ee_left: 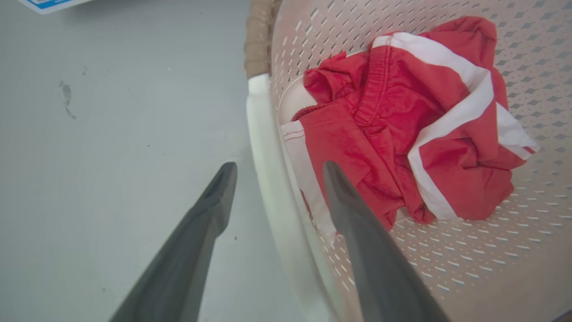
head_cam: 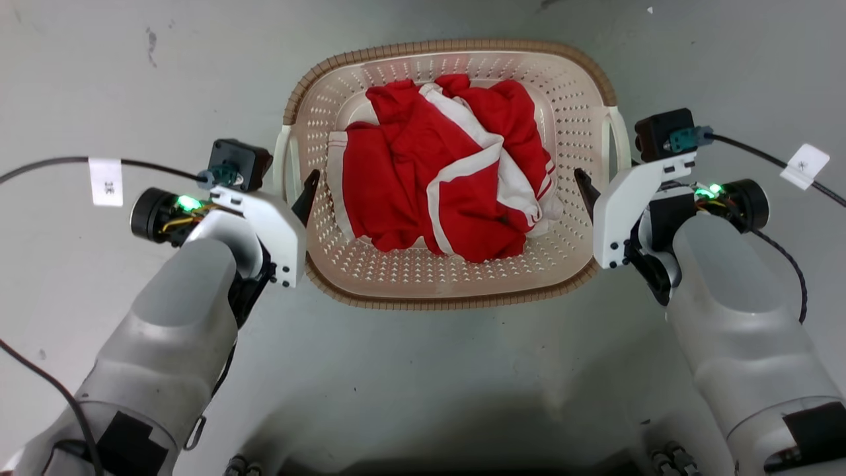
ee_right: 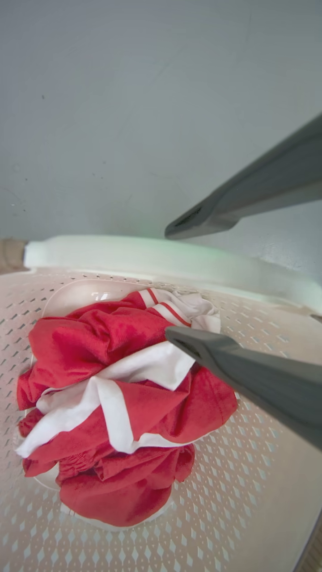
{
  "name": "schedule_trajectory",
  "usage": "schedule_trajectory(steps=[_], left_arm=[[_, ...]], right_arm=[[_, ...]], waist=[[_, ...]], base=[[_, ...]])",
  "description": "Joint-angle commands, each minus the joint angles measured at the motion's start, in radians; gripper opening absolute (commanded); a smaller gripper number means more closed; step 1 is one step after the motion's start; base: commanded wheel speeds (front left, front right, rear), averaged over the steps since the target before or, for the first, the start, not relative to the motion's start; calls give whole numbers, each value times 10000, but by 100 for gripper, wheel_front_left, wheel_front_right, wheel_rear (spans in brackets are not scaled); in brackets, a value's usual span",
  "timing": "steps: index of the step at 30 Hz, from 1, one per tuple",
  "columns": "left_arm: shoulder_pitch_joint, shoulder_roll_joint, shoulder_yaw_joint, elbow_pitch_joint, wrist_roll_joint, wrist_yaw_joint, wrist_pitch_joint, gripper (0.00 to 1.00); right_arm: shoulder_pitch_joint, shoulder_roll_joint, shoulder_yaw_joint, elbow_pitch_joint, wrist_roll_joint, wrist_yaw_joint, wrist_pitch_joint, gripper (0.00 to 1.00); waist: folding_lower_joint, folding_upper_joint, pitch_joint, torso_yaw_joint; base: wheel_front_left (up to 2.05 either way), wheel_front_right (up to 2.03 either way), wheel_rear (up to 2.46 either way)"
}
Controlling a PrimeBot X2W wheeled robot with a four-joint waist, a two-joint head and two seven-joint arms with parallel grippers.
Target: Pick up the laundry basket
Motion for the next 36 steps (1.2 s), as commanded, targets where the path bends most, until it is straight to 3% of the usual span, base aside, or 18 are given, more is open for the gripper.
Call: schedule_trajectory(steps=[1,11,28,29,30,36], left_arm=[[-301,72,-255,5,-239,13,96,100],[-978,121,-1535,216,-1147,13,441,100],[-1311,86,-2920,588,-2270,14,105,100],[-1307,53,-3149,584,-2486,13,70,0],[-1283,46,-3222,573,-2566,13,62,0],[-1246,128,-3676,522,-2973,13,86,0]], right_arm=[[-325,11,16,185,-47,-7,84,100],[-1014,12,-70,1018,-184,-7,120,100],[-1263,11,-110,1738,-413,-7,-444,100],[-1272,11,-42,1823,-329,-7,-440,5],[-1286,11,-15,1843,-301,-7,-452,0],[-1325,-41,51,1994,-308,-7,-449,0]], waist=[[-1,-1,192,39],[-1,-1,610,102],[-1,-1,674,197],[-1,-1,668,237],[-1,-1,667,245],[-1,-1,641,275]], base=[[0,0,0],[0,0,0],[0,0,0],[0,0,0],[0,0,0],[0,0,0]])
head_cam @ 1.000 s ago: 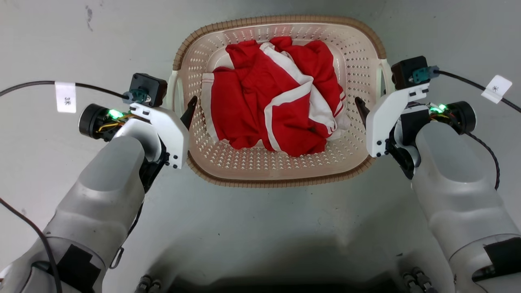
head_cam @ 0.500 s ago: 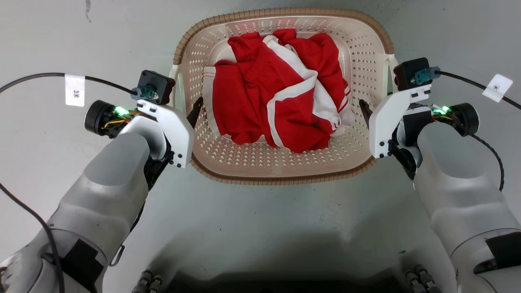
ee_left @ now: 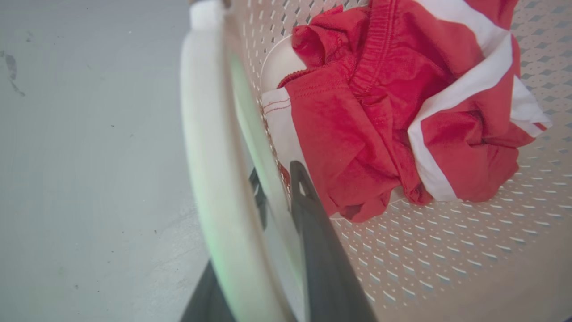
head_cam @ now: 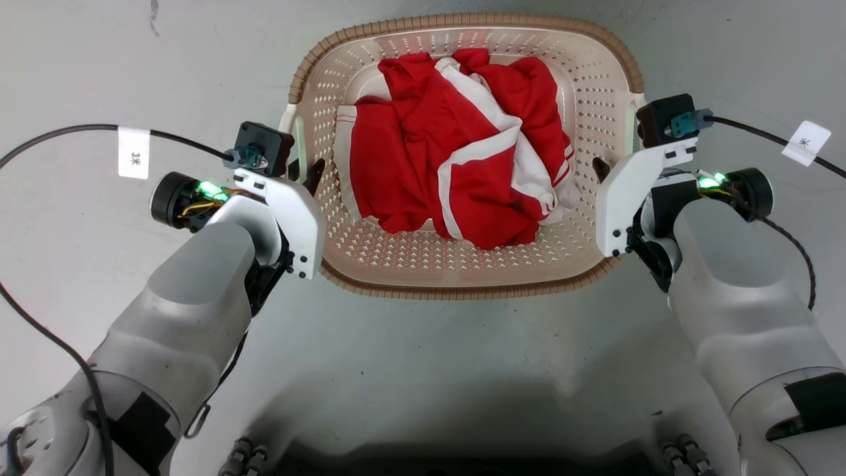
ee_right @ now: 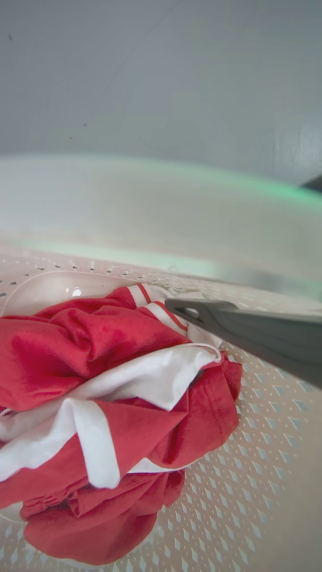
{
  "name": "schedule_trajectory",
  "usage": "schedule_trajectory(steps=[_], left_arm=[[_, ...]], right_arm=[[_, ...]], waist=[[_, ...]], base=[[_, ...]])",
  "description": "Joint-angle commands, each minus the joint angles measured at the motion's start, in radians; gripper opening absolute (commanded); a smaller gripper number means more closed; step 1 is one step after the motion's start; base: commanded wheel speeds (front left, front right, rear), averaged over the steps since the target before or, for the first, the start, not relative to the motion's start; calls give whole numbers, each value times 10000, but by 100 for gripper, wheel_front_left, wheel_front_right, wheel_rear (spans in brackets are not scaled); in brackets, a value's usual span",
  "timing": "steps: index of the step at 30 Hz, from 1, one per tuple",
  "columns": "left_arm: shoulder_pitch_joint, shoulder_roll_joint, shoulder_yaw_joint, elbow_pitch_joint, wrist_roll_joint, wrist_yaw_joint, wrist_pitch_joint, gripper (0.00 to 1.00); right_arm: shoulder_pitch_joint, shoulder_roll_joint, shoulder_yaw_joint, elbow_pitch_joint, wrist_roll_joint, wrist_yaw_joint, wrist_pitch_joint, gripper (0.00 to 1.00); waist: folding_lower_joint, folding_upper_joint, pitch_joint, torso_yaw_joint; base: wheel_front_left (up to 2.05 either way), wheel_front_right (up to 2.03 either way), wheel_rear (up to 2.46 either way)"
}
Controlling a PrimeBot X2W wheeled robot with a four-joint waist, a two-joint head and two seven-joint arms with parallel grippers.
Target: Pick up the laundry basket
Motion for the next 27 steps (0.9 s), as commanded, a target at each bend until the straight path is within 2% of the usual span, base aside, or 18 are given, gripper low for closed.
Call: schedule_trajectory(steps=[1,10,20,27], left_arm=[[-59,142,-167,-2,-25,13,3,0],[288,250,-807,-135,-745,11,80,0],[1158,652,-1702,-669,-1676,10,787,0],[1816,1060,-2038,-1174,-2221,11,1303,0]], right_arm=[[-141,-105,36,78,-79,-7,-38,0],[160,-114,-14,382,-39,-8,293,0],[928,-129,561,636,866,-8,1925,0],[1483,-150,1386,591,1579,-13,2937,0]], waist=[[0,0,-12,4],[0,0,-575,-39],[0,0,-2120,-157],[0,0,-3548,-260]], base=[[0,0,0],[0,0,0],[0,0,0],[0,0,0]])
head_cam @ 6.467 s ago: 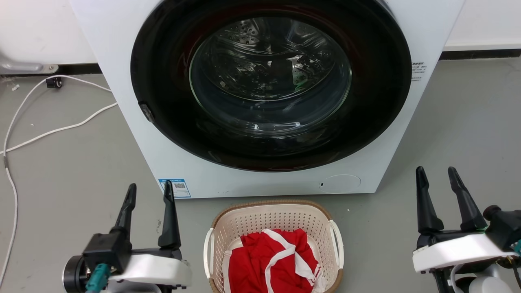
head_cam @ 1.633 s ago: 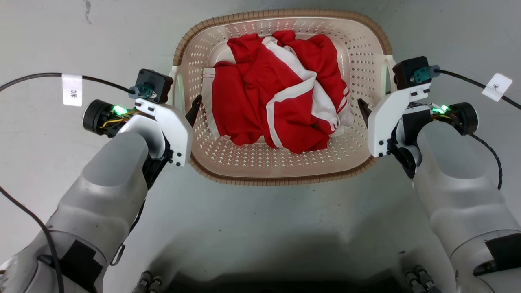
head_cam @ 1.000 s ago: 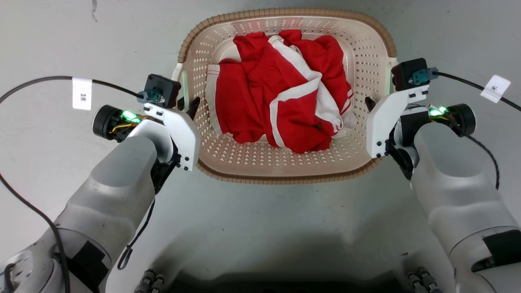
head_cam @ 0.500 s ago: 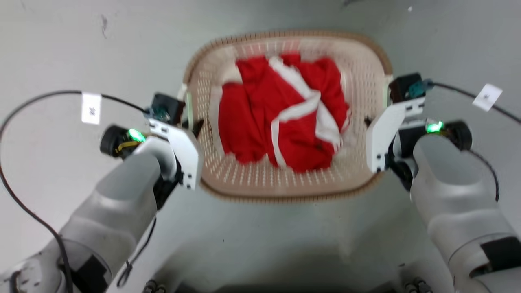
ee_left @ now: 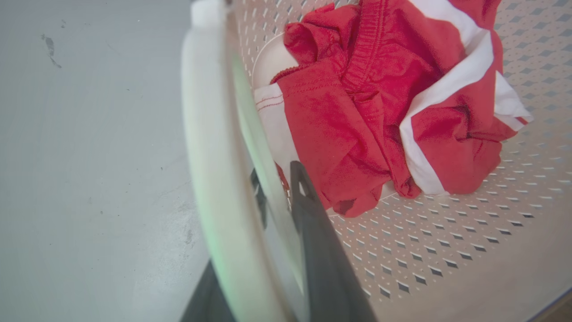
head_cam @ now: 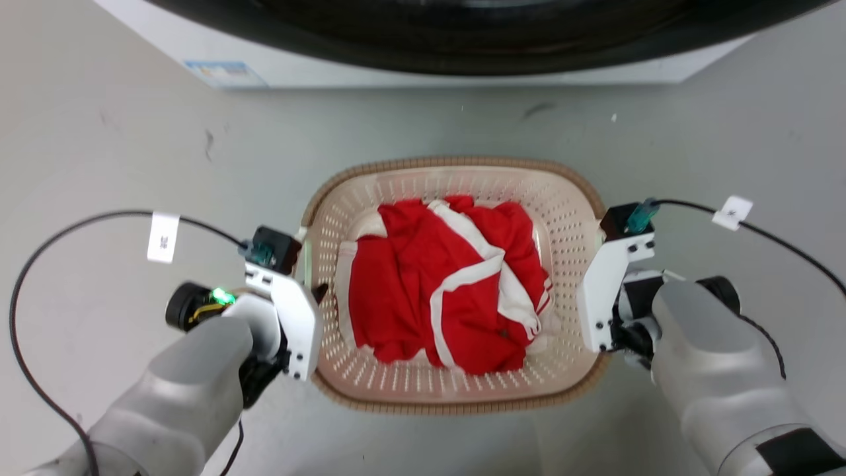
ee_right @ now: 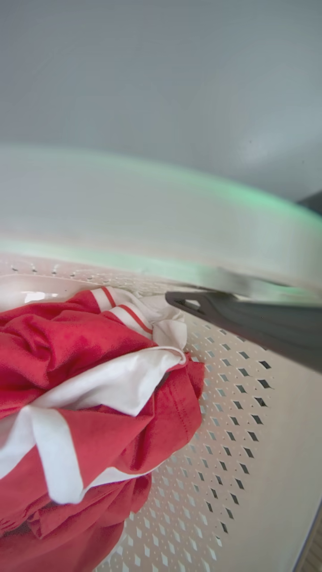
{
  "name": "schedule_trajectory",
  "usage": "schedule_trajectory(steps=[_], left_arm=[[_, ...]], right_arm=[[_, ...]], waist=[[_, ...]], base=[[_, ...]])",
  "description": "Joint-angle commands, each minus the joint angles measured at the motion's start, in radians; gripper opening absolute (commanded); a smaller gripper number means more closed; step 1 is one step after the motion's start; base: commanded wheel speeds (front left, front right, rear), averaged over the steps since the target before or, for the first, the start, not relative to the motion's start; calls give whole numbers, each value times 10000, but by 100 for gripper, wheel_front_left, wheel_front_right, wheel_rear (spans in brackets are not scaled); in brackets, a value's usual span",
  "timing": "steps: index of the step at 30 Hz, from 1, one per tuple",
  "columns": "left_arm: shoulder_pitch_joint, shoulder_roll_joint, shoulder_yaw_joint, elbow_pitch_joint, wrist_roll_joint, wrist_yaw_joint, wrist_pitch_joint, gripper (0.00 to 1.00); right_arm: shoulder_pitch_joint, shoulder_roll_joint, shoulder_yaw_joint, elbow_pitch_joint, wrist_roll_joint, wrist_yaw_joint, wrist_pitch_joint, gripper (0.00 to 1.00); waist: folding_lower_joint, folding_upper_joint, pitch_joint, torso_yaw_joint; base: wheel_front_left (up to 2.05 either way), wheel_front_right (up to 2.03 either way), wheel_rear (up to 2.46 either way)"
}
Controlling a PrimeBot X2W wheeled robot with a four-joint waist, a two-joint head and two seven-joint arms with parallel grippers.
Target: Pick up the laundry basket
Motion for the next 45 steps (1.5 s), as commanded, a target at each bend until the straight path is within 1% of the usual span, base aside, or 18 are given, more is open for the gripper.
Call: schedule_trajectory(steps=[1,6,12,15,21,26,36,45], left_arm=[[293,308,-89,-68,-47,11,125,0],[874,601,-193,-403,-376,11,501,0],[1660,798,-245,-814,-626,11,861,0],[2024,890,-246,-997,-731,11,975,0],[2899,1172,-269,-1365,-895,9,1147,0],[3511,1378,-284,-1559,-998,9,1262,0],[4372,1404,-279,-1862,-1208,8,1618,0],[4657,1377,-281,-2014,-1222,-9,1849,0]], right_arm=[[275,-211,210,41,-39,-20,171,0],[877,-218,779,-160,537,-20,838,0],[1594,-221,1422,-337,1102,-17,1504,0],[1864,-221,1654,-406,1298,-17,1723,0],[2536,-214,2118,-782,2056,-16,2233,0],[2893,-220,2448,-907,2374,-14,2433,0],[3607,-203,3096,-1103,2774,-11,2926,0],[3807,-190,3392,-1173,3033,-8,3114,0]], waist=[[0,0,-879,-95],[0,0,-1923,-157],[0,0,-3161,-225],[0,0,-3672,-257],[0,0,-4579,-428],[0,0,-5153,-560],[0,0,-6343,-689],[0,0,-6737,-689]], base=[[0,0,0],[0,0,0],[0,0,0],[0,0,0],[0,0,0],[0,0,0],[0,0,0],[0,0,0]])
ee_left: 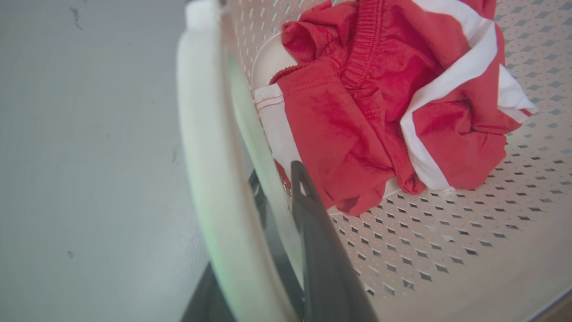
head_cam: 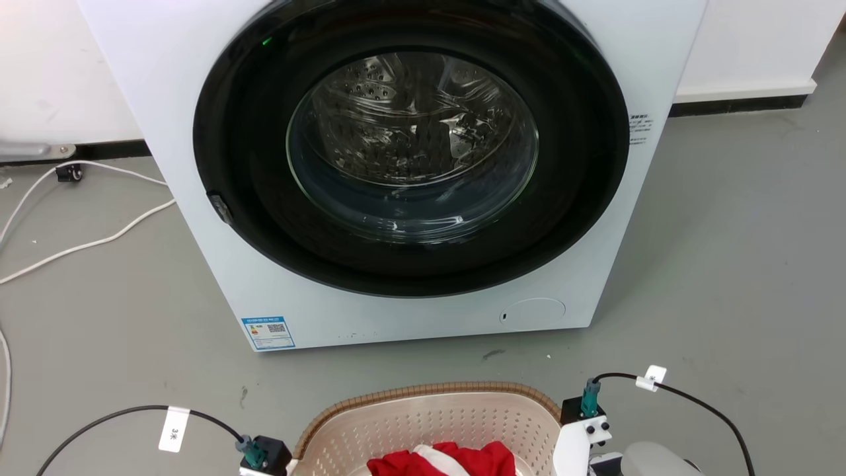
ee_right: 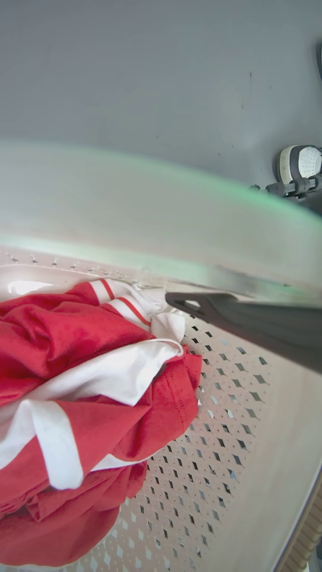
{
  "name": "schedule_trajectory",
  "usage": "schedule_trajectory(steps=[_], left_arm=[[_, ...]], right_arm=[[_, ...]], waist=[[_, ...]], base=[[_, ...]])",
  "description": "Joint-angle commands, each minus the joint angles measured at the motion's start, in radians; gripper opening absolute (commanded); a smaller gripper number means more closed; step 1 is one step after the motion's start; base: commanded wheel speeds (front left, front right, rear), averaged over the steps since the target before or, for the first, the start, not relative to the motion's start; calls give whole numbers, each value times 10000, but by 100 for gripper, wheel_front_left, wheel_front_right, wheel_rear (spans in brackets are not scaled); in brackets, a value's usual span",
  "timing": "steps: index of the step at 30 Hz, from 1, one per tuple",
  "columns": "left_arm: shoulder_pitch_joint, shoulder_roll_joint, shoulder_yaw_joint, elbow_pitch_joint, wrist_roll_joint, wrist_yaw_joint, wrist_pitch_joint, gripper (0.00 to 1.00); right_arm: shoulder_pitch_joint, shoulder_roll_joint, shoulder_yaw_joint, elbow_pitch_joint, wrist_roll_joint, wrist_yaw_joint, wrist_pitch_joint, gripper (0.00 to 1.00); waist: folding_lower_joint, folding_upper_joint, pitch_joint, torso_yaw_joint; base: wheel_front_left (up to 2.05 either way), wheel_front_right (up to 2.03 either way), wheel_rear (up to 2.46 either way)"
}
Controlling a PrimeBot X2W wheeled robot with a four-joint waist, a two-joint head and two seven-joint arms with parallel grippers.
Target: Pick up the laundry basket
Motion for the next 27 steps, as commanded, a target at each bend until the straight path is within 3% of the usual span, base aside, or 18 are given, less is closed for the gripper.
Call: schedule_trajectory(steps=[1,27], left_arm=[[110,116,-21,17,88,-39,77,0],[92,266,-36,-375,-17,-56,794,0]], right_arm=[[54,-184,106,-40,6,5,39,0],[-267,-168,457,110,479,14,122,0]], waist=[[3,-1,-67,20],[3,-1,-245,44]], base=[[0,0,0],[0,0,0]])
